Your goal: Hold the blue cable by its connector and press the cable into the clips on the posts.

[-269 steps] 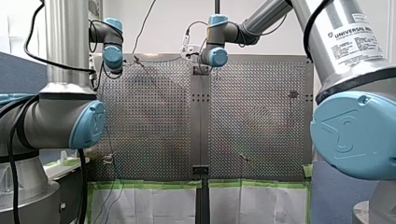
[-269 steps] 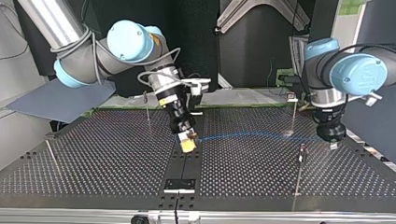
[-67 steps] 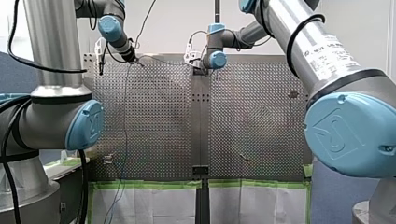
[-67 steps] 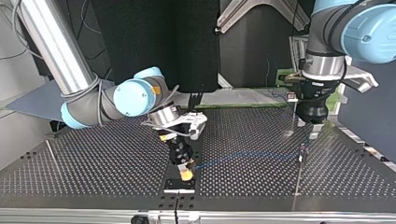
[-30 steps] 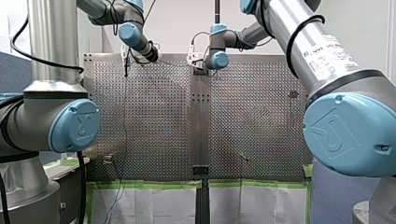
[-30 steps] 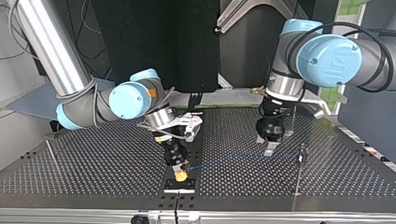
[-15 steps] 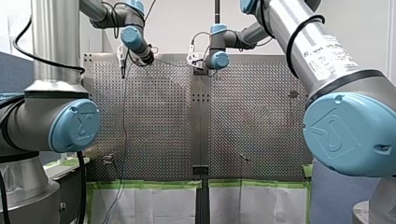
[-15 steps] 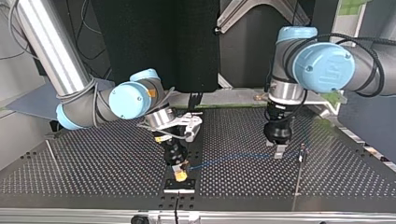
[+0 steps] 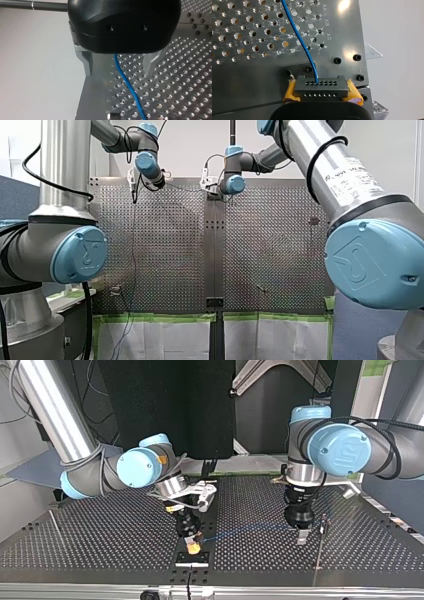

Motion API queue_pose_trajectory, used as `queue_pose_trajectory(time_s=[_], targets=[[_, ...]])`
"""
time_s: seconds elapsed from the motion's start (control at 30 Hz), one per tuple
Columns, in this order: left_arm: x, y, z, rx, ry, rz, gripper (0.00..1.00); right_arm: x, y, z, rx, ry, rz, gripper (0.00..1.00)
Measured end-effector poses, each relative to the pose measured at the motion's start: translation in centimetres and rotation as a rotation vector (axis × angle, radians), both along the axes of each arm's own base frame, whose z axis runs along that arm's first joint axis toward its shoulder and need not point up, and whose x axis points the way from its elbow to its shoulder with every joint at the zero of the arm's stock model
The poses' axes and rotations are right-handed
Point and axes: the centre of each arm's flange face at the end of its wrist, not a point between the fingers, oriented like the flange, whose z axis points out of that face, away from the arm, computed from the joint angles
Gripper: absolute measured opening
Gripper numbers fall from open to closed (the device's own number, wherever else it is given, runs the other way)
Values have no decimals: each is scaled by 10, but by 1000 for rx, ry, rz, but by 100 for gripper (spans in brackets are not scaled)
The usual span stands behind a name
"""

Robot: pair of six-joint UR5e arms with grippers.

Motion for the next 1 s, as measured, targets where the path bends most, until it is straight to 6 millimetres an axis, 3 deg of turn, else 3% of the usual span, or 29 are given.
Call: queue_pose_trajectory(time_s=[0.43,0.47,0.5,0.53,0.57,0.6,0.63,0.67,1.0], targets=[[4,0,3,-1,-25,-8,100,1,1,0,1,1,2,0],[4,0,3,-1,-26,-7,92,1,1,0,1,1,2,0],[4,1,3,0,-27,-4,92,1,1,0,1,1,2,0],[4,1,3,3,-28,-1,76,1,1,0,1,1,2,0],[5,1,3,7,-28,2,50,1,1,0,1,1,2,0],[4,1,3,10,-28,6,50,1,1,0,1,1,2,0],[4,2,3,14,-28,11,20,1,1,0,1,1,2,0],[4,2,3,17,-28,15,0,1,1,0,1,1,2,0],[2,-1,4,76,-33,45,0,0,0,-2,3,4,0,0]])
